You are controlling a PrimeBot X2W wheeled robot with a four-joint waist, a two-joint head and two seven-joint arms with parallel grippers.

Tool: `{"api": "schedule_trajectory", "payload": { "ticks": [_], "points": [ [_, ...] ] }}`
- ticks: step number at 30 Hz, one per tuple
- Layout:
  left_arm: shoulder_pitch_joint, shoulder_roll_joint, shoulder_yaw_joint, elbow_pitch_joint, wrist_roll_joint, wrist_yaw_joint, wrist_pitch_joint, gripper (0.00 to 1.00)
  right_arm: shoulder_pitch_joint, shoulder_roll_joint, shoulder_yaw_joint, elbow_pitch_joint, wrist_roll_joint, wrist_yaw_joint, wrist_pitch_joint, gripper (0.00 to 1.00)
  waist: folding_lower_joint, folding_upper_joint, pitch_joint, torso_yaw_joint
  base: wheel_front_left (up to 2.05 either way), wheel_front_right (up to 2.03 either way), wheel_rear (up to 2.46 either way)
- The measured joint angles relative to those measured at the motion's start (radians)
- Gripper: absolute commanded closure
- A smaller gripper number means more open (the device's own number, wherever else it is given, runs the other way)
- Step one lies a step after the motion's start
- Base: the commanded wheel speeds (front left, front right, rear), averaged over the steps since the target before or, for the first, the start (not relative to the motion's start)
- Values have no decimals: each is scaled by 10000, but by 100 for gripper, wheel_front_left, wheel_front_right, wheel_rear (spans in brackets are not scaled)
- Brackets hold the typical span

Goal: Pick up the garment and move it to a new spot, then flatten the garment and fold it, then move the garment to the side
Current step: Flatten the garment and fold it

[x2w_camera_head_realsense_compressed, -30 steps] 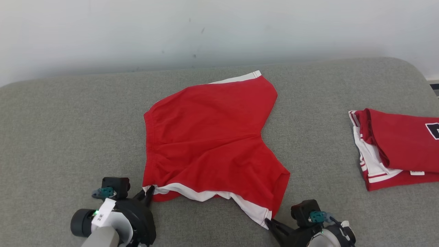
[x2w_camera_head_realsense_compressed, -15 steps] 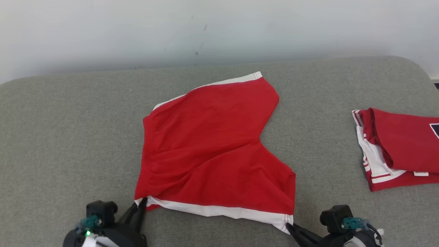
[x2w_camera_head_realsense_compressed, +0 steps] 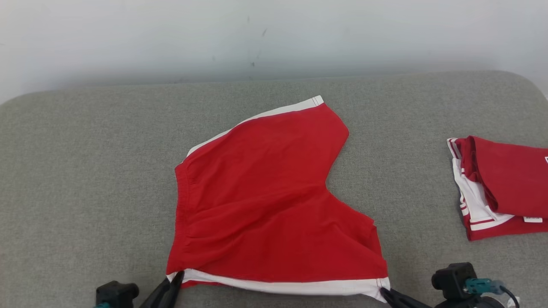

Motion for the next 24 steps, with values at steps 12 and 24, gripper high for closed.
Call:
{"api": "schedule_trajectory", "payload": {
  "ticks": [12, 24],
  "points": [
    [1063, 669, 301, -1916, -681, 8, 842, 100, 568, -265, -276, -955, 708, -46, 815, 100, 0, 0, -1, -172, 0, 0, 0],
    [799, 869, 690, -3946, -1250, 182, 1732, 100, -112, -608, -663, -2180, 1776, -2, 1499, 100, 0, 0, 151, -215, 0, 0, 0]
  ]
}}
